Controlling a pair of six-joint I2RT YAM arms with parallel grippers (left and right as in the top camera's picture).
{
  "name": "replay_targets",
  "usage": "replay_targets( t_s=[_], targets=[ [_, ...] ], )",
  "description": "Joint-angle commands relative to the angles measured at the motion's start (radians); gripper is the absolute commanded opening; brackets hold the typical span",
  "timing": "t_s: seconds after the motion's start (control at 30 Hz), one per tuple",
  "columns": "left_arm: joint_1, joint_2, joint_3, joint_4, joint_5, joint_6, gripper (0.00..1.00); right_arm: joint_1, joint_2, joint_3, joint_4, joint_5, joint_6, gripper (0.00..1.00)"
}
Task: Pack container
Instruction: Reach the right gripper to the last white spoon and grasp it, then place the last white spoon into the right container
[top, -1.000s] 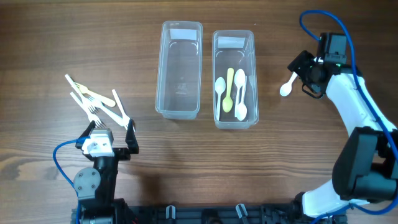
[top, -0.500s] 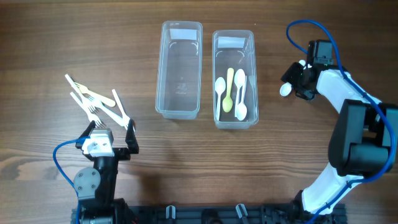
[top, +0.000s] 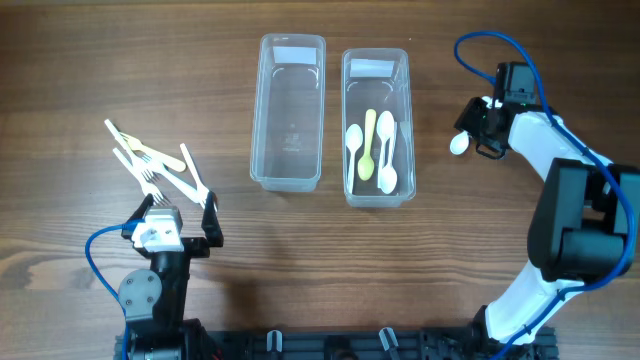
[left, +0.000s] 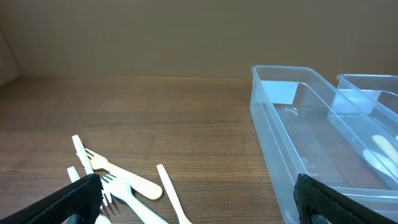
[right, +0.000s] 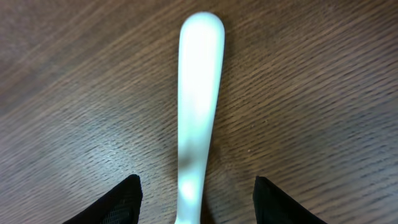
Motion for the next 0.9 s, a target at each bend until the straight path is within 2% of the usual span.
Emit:
replay_targets(
  t_s=[0.0, 0.07, 0.1, 0.17, 0.2, 0.23, 0.43, 0.57, 0.67, 0.77, 0.87],
  targets=[
    [-0.006, -0.006, -0.006, 0.003, 0.002, 0.02, 1.0, 0.003, 0.084, -0.006, 0.005, 0.02, -0.02, 0.58],
    [-0.006, -0.006, -0.006, 0.003, 0.002, 0.02, 1.0, 0.003, 0.111, -0.006, 0.009, 0.021, -0.017, 0.58],
    [-0.006, -0.006, -0.006, 0.003, 0.002, 0.02, 1.0, 0.003, 0.114, -0.006, 0.01, 0.021, -0.013, 0.53],
    [-0.006, -0.006, -0.006, 0.003, 0.002, 0.02, 1.0, 0.003, 0.113, -0.006, 0.005, 0.021, -0.013, 0.31],
    [-0.006, -0.006, -0.006, 0.003, 0.002, 0.02, 1.0, 0.003, 0.113, -0.006, -0.002, 0.021, -0.013, 0.22],
    [-0.006, -0.006, -0.006, 0.003, 0.002, 0.02, 1.0, 0.003, 0.113, -0.006, -0.012, 0.021, -0.013, 0.19],
    [-0.006, -0.006, -0.006, 0.003, 0.002, 0.02, 1.0, 0.003, 0.068, 0.005, -0.061, 0.039, -0.025, 0.14],
    [-0.006, -0.006, -0.006, 0.003, 0.002, 0.019, 1.0, 0.003, -0.028, 0.091, -0.169, 0.039, -0.06, 0.11],
    [-0.006, -0.006, -0.006, 0.003, 0.002, 0.02, 1.0, 0.005, -0.131, 0.179, -0.252, 0.031, -0.08, 0.04],
    [-0.006, -0.006, -0.006, 0.003, 0.002, 0.02, 1.0, 0.014, -0.257, 0.198, -0.28, -0.029, -0.113, 0.04],
    [-0.006, -0.006, -0.006, 0.003, 0.002, 0.02, 1.0, 0.064, -0.334, 0.198, -0.289, -0.173, -0.158, 0.04]
  ],
)
